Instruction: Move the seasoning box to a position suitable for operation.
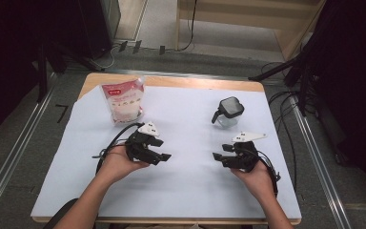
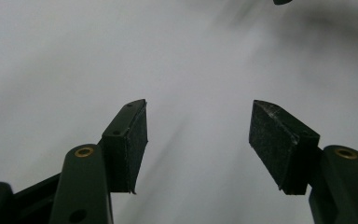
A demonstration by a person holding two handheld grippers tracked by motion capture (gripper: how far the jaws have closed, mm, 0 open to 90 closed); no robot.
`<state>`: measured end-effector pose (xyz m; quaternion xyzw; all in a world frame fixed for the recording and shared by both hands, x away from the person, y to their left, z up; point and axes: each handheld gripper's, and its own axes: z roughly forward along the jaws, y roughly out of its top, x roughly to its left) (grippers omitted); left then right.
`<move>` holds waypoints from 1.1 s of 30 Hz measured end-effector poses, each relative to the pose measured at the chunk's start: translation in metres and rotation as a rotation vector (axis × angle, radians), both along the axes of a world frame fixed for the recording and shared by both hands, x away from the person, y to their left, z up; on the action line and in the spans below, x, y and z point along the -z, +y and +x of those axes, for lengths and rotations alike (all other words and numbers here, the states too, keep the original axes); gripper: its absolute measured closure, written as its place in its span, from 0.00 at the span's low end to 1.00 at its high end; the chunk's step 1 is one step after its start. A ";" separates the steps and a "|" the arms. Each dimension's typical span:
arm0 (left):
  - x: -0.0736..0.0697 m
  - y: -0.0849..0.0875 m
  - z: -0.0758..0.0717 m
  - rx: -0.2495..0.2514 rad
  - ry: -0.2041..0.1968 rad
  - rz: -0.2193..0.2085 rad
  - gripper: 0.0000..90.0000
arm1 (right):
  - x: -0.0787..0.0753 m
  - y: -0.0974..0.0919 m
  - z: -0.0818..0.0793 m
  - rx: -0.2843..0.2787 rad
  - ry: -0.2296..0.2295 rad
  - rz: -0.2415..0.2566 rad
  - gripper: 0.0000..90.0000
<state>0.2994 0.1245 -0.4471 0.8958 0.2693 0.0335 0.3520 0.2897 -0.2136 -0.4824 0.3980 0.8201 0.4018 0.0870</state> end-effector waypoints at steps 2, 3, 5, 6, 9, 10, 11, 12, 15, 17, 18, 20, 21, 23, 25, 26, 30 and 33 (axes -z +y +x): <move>0.000 0.000 0.000 0.001 -0.002 -0.010 0.44 | -0.001 -0.001 0.000 0.008 0.006 0.009 0.51; 0.000 0.000 0.000 -0.007 -0.001 -0.011 0.44 | -0.001 -0.002 0.000 0.007 0.002 0.012 0.51; 0.000 0.001 0.001 -0.014 0.007 -0.015 0.44 | -0.001 -0.003 0.000 0.006 -0.002 0.018 0.51; 0.001 0.002 0.002 -0.024 0.024 -0.028 0.43 | -0.001 -0.004 0.001 0.016 0.001 0.025 0.50; -0.001 0.003 0.002 -0.020 0.015 -0.042 0.42 | -0.001 -0.005 0.002 0.016 -0.003 0.025 0.50; -0.002 0.003 0.002 -0.021 0.017 -0.044 0.42 | -0.001 -0.005 0.002 0.018 -0.002 0.023 0.50; -0.002 0.003 0.002 -0.021 0.018 -0.047 0.42 | -0.001 -0.005 0.002 0.018 -0.002 0.021 0.50; -0.002 0.003 0.002 -0.025 0.018 -0.050 0.41 | -0.001 -0.005 0.002 0.017 -0.002 0.020 0.50; -0.002 0.003 0.003 -0.033 0.021 -0.064 0.39 | 0.000 -0.005 0.002 0.012 -0.008 0.020 0.51; -0.002 0.003 0.004 -0.041 0.034 -0.084 0.38 | -0.001 -0.005 0.001 0.020 -0.006 0.021 0.51; -0.003 0.003 0.003 -0.044 0.035 -0.085 0.38 | -0.001 -0.006 0.002 0.019 -0.012 0.020 0.51; -0.004 0.004 0.003 -0.040 0.030 -0.085 0.38 | -0.001 -0.007 0.002 0.023 -0.022 0.020 0.51; -0.004 0.004 0.003 -0.040 0.030 -0.085 0.38 | -0.002 -0.008 0.002 0.023 -0.022 0.022 0.51; -0.004 0.004 0.003 -0.046 0.029 -0.089 0.38 | -0.002 -0.010 0.003 0.030 -0.021 0.034 0.50; -0.004 0.006 0.005 -0.043 0.036 -0.092 0.37 | -0.003 -0.012 0.004 0.046 -0.023 0.041 0.50; -0.004 0.006 0.005 -0.042 0.036 -0.091 0.37 | -0.003 -0.013 0.004 0.048 -0.029 0.047 0.50; -0.004 0.005 0.005 -0.033 0.038 -0.085 0.37 | -0.004 -0.018 0.007 0.069 -0.030 0.066 0.51; -0.004 0.005 0.005 -0.033 0.036 -0.085 0.39 | -0.004 -0.022 0.009 0.074 -0.037 0.062 0.51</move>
